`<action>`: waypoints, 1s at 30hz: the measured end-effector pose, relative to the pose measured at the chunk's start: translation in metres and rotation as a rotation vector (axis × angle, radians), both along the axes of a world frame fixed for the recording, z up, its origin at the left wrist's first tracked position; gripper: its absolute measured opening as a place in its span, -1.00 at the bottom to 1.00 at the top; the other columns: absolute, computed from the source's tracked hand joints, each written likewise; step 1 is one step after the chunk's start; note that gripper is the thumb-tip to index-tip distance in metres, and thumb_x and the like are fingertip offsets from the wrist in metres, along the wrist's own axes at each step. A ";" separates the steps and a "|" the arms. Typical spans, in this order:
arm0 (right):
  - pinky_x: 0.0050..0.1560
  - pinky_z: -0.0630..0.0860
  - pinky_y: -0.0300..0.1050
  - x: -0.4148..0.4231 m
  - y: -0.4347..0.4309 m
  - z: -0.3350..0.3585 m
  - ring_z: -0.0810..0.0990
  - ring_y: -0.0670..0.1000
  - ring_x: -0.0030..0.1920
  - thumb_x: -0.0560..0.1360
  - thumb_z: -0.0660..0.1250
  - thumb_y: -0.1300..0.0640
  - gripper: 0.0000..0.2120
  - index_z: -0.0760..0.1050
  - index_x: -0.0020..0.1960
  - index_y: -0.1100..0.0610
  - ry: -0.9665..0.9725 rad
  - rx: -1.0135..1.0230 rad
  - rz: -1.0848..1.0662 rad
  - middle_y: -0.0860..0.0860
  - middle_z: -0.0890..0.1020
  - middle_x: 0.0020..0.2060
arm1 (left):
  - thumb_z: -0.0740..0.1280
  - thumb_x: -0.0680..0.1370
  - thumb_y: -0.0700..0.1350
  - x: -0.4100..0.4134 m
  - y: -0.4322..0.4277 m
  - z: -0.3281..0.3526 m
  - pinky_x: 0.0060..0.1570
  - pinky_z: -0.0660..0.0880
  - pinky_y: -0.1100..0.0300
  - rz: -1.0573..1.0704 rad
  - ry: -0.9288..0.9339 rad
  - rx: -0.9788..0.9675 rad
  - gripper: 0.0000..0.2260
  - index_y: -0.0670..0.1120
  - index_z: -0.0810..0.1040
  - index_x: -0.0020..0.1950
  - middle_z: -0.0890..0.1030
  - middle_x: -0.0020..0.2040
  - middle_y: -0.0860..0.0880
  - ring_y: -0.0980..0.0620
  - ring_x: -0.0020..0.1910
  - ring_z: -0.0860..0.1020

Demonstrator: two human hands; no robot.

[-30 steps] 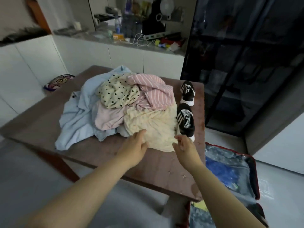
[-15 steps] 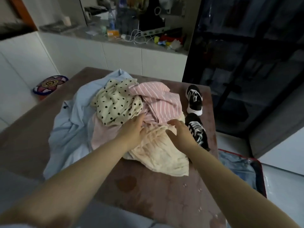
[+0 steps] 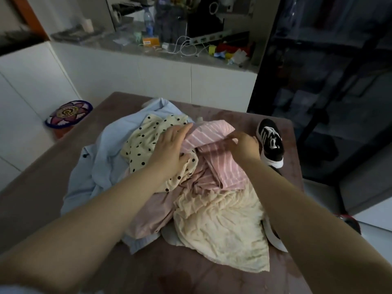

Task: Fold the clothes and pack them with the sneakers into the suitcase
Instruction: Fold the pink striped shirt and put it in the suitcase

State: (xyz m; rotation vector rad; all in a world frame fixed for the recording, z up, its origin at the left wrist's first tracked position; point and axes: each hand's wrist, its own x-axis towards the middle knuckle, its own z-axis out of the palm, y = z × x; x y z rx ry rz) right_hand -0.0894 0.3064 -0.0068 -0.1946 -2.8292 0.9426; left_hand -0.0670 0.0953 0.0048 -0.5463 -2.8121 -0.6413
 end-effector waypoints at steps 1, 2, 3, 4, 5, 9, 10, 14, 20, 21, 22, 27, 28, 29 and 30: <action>0.24 0.35 0.04 0.001 0.004 0.007 0.55 0.16 0.03 0.53 0.25 0.14 -0.84 0.57 0.02 0.15 0.028 -0.074 0.003 0.11 0.64 -0.04 | 0.37 0.48 -0.07 -0.010 0.000 0.003 0.41 0.09 0.03 -0.012 0.008 0.010 -0.28 -0.03 0.04 0.52 0.21 0.43 -0.14 -0.11 0.43 0.15; 0.11 0.42 -0.01 0.005 0.009 0.016 0.55 0.15 -0.06 0.53 0.24 0.16 -0.86 0.54 0.00 0.18 0.046 -0.135 -0.002 0.10 0.62 -0.13 | 0.39 0.47 -0.05 -0.019 0.002 0.008 0.42 0.09 -0.01 -0.029 0.010 0.022 -0.25 -0.04 0.02 0.53 0.19 0.44 -0.16 -0.13 0.44 0.14; -0.06 0.44 -0.07 0.009 0.014 0.028 0.53 0.12 -0.15 0.54 0.24 0.17 -0.87 0.52 0.00 0.20 0.068 -0.182 -0.018 0.07 0.59 -0.20 | 0.41 0.46 -0.03 -0.029 0.006 0.013 0.42 0.11 -0.05 -0.045 -0.004 0.039 -0.21 -0.05 0.00 0.53 0.18 0.45 -0.18 -0.15 0.45 0.13; -0.20 0.41 -0.12 0.015 0.020 0.039 0.51 0.06 -0.23 0.54 0.23 0.17 -0.88 0.51 -0.02 0.19 0.098 -0.225 -0.051 0.03 0.55 -0.26 | 0.42 0.44 -0.01 -0.037 0.010 0.020 0.42 0.12 -0.07 -0.065 -0.033 0.055 -0.20 -0.04 -0.01 0.53 0.18 0.45 -0.19 -0.16 0.45 0.14; -0.27 0.38 -0.15 0.021 0.026 0.051 0.48 -0.01 -0.30 0.54 0.22 0.16 -0.90 0.50 -0.06 0.15 0.139 -0.272 -0.092 -0.02 0.53 -0.31 | 0.43 0.44 0.00 -0.045 0.015 0.027 0.41 0.13 -0.04 -0.094 -0.064 0.063 -0.20 -0.04 0.03 0.52 0.19 0.46 -0.18 -0.15 0.45 0.15; -0.40 0.37 -0.31 0.065 0.051 0.099 0.43 -0.21 -0.46 0.52 0.24 0.17 -0.85 0.45 -0.22 0.05 0.335 -0.392 -0.264 -0.07 0.51 -0.41 | 0.48 0.38 -0.03 -0.061 0.037 0.041 0.41 0.18 0.02 -0.312 -0.137 0.096 -0.29 -0.07 0.25 0.46 0.31 0.43 -0.13 -0.11 0.42 0.25; -0.42 0.36 -0.31 0.079 0.057 0.109 0.41 -0.22 -0.49 0.52 0.25 0.17 -0.84 0.45 -0.23 0.04 0.375 -0.402 -0.288 -0.09 0.50 -0.43 | 0.47 0.38 -0.04 -0.061 0.043 0.041 0.41 0.19 -0.04 -0.363 -0.147 0.115 -0.31 -0.06 0.26 0.45 0.31 0.44 -0.14 -0.12 0.43 0.25; -0.38 0.38 -0.32 0.136 0.085 0.116 0.42 -0.19 -0.45 0.51 0.27 0.21 -0.82 0.48 -0.25 0.04 0.340 -0.338 -0.360 -0.17 0.52 -0.50 | 0.38 0.48 -0.10 -0.051 0.068 0.033 0.44 0.09 0.01 -0.443 -0.134 0.008 -0.67 0.00 0.53 0.24 0.33 0.43 -0.05 -0.09 0.44 0.20; -0.28 0.37 -0.30 0.196 0.109 0.050 0.49 -0.05 -0.26 0.47 0.32 0.23 -0.81 0.49 -0.26 0.00 -0.394 0.123 -0.197 -0.03 0.55 -0.30 | 0.35 0.50 -0.08 -0.025 0.082 0.006 0.35 0.14 0.13 -0.613 -0.190 -0.129 -0.91 -0.04 0.58 -0.03 0.49 0.27 0.00 -0.05 0.35 0.32; -0.25 0.38 -0.31 0.203 0.105 0.039 0.50 -0.08 -0.24 0.49 0.32 0.18 -0.82 0.49 -0.24 -0.03 -0.477 0.148 -0.126 -0.08 0.55 -0.30 | 0.34 0.50 -0.10 -0.022 0.081 0.004 0.31 0.20 0.11 -0.600 -0.181 -0.095 -0.90 -0.05 0.56 -0.01 0.52 0.23 -0.02 -0.07 0.30 0.37; -0.21 0.40 -0.30 0.208 0.100 0.029 0.51 -0.11 -0.23 0.49 0.33 0.15 -0.86 0.51 -0.21 -0.05 -0.519 0.157 -0.057 -0.13 0.55 -0.29 | 0.34 0.50 -0.12 -0.020 0.080 0.003 0.26 0.25 0.10 -0.573 -0.183 -0.064 -0.86 -0.05 0.54 0.05 0.52 0.22 -0.03 -0.08 0.25 0.41; -0.03 0.49 -0.16 0.218 0.057 -0.006 0.55 -0.12 -0.16 0.44 0.39 0.07 -0.88 0.59 -0.25 -0.11 -0.515 0.140 0.154 -0.15 0.63 -0.19 | 0.40 0.47 -0.07 -0.016 0.073 -0.002 0.27 0.29 0.09 -0.504 -0.191 -0.081 -0.52 0.02 0.37 0.37 0.46 0.33 -0.01 -0.08 0.30 0.40; 0.01 0.48 -0.15 0.217 0.051 -0.011 0.56 -0.09 -0.09 0.45 0.37 0.03 -0.94 0.62 -0.16 -0.07 -0.523 0.171 0.166 -0.13 0.64 -0.12 | 0.40 0.47 -0.06 -0.014 0.072 -0.004 0.30 0.24 0.11 -0.514 -0.201 -0.127 -0.50 0.03 0.36 0.38 0.44 0.35 0.00 -0.07 0.34 0.35; 0.03 0.47 -0.16 0.216 0.047 -0.016 0.57 -0.04 -0.03 0.47 0.34 0.00 -0.89 0.63 -0.07 -0.03 -0.527 0.240 0.162 -0.10 0.64 -0.05 | 0.41 0.46 -0.03 -0.012 0.070 -0.007 0.32 0.18 0.12 -0.535 -0.217 -0.195 -0.52 0.06 0.39 0.36 0.42 0.36 0.01 -0.07 0.37 0.30; 0.03 0.45 -0.15 0.215 0.046 -0.021 0.56 0.01 0.01 0.50 0.30 0.02 -0.84 0.61 0.00 -0.01 -0.542 0.331 0.154 -0.05 0.63 -0.01 | 0.41 0.46 0.00 -0.010 0.069 -0.010 0.34 0.13 0.12 -0.561 -0.227 -0.274 -0.56 0.08 0.43 0.32 0.40 0.36 0.02 -0.07 0.39 0.26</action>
